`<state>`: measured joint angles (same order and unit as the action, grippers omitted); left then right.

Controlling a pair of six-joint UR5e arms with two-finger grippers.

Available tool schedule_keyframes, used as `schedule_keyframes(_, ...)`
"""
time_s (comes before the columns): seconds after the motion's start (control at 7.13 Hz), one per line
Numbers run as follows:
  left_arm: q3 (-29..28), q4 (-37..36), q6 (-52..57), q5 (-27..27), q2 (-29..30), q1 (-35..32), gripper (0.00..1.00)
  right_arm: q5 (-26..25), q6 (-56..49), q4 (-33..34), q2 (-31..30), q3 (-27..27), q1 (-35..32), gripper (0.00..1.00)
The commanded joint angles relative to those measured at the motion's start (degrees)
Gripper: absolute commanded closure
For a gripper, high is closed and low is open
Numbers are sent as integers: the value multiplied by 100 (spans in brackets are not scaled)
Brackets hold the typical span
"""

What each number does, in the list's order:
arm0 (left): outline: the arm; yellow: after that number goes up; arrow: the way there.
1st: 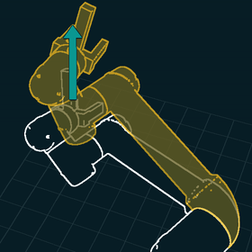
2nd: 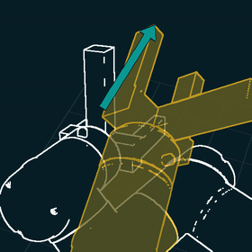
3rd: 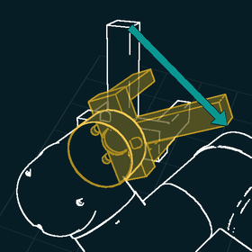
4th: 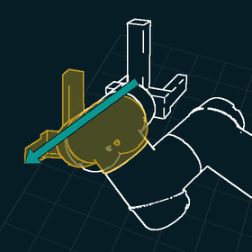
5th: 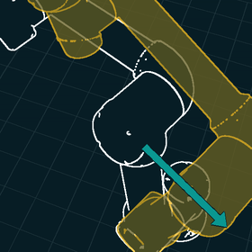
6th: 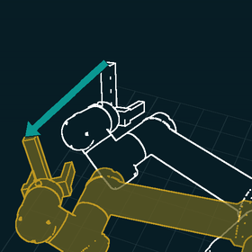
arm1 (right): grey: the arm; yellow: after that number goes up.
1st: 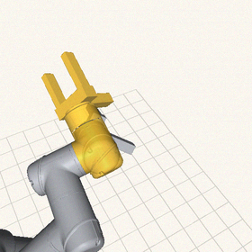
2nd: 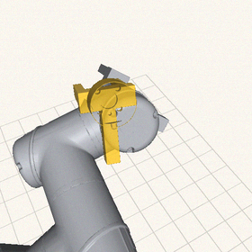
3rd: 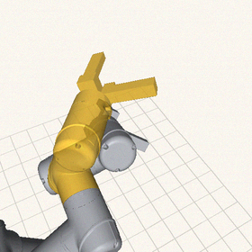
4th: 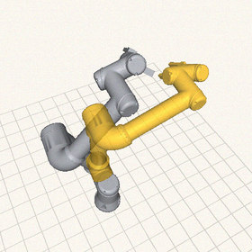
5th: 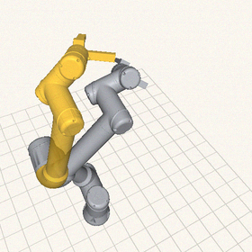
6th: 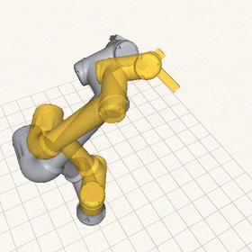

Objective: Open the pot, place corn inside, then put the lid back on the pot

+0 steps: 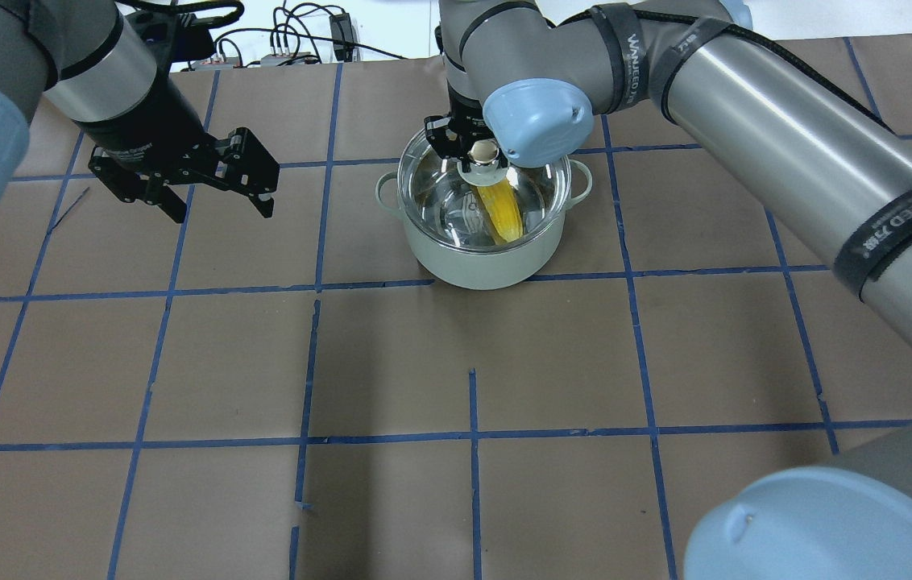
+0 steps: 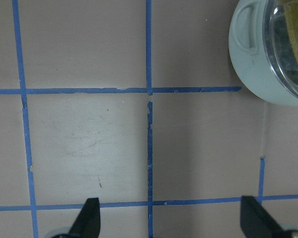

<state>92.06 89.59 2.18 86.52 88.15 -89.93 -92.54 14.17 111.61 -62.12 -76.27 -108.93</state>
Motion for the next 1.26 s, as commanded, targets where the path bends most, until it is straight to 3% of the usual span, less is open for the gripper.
schedule_keyframes(0.0,-4,-12,11,-21,0,-156,0,-1,16,1,25,-2,4,89)
schedule_keyframes(0.7,5,-12,143,-117,-35,-165,0,16,69,36,51,7,-5,87)
schedule_keyframes(0.98,5,-29,143,-126,-70,-113,0,16,69,36,51,7,4,78)
schedule_keyframes(1.12,5,-38,169,-126,-70,-51,0,16,69,45,60,15,4,68)
